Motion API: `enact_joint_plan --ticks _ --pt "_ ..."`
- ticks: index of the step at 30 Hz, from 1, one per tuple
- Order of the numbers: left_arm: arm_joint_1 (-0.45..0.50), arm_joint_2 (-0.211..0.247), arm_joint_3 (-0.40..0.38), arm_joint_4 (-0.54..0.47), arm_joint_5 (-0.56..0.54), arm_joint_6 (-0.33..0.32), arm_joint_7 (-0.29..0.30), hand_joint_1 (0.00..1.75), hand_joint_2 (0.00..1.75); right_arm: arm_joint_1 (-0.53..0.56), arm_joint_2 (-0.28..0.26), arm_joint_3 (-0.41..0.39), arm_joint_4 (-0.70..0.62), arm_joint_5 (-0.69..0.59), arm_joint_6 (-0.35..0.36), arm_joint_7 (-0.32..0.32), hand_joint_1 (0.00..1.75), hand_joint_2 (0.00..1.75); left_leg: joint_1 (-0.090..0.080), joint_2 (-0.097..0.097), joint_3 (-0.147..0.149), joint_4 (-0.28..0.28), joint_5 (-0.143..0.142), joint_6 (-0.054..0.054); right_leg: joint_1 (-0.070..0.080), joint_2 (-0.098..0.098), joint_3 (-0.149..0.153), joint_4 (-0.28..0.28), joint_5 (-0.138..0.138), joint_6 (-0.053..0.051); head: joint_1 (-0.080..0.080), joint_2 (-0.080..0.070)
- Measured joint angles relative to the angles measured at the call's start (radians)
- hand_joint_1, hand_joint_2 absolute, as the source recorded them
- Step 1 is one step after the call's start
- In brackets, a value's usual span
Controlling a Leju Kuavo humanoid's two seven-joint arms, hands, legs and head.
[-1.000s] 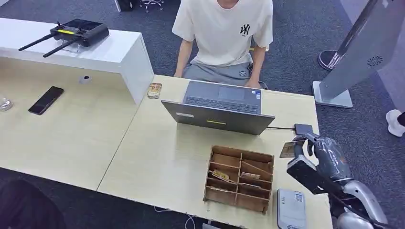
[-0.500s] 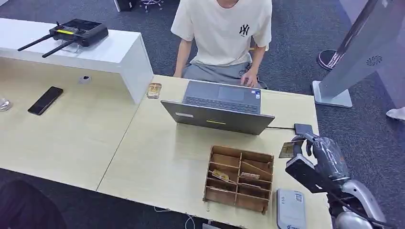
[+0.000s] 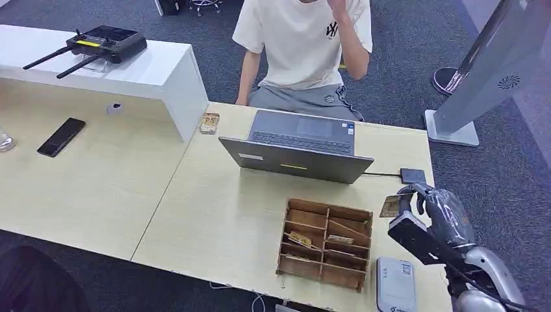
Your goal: Pass the card to the sensor for recognition and then transmit it.
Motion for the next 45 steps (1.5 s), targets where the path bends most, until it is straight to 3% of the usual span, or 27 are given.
enact_joint_plan --ticks 9,13,16,35,45 --pt "0.012 -0.001 0.018 -0.007 -0.016 0.0 0.012 0.0 0.0 0.0 0.0 0.0 0.0 0.0 0.0 0.0 1.75 1.75 0.0 0.0 0.0 0.0 0.0 0.0 0.0 0.0 0.0 0.0 0.0 0.0 0.0 0.0" --pt "0.092 -0.004 0.146 -0.08 -0.149 0.0 0.062 0.0 0.0 0.004 0.0 -0.002 -0.003 0.002 0.003 0.009 1.75 1.75 0.0 0.0 0.001 0.0 0.0 0.0 0.0 0.0 0.0 0.0 0.0 0.0 0.0 0.0" --pt "0.111 -0.002 0.169 -0.108 -0.207 0.0 0.084 0.0 0.0 0.007 0.0 -0.006 -0.005 0.003 0.005 0.012 1.75 1.75 0.0 0.0 0.0 0.0 0.0 0.0 0.0 0.0 0.0 0.0 0.0 0.0 0.0 0.0" --pt "0.125 0.003 0.188 -0.125 -0.174 0.0 0.082 0.0 0.0 0.023 0.0 -0.009 -0.015 0.003 0.018 0.021 1.75 1.75 0.0 0.0 0.0 0.0 0.0 0.0 0.0 0.0 0.0 0.0 0.0 0.0 0.0 0.0" --pt "0.142 -0.007 0.22 -0.135 -0.151 0.0 0.103 0.0 0.0 0.027 -0.036 -0.016 -0.021 0.001 0.078 0.062 1.75 1.75 0.0 0.0 0.0 0.0 0.0 0.0 0.0 -0.001 0.001 0.0 0.0 0.0 0.0 0.0"
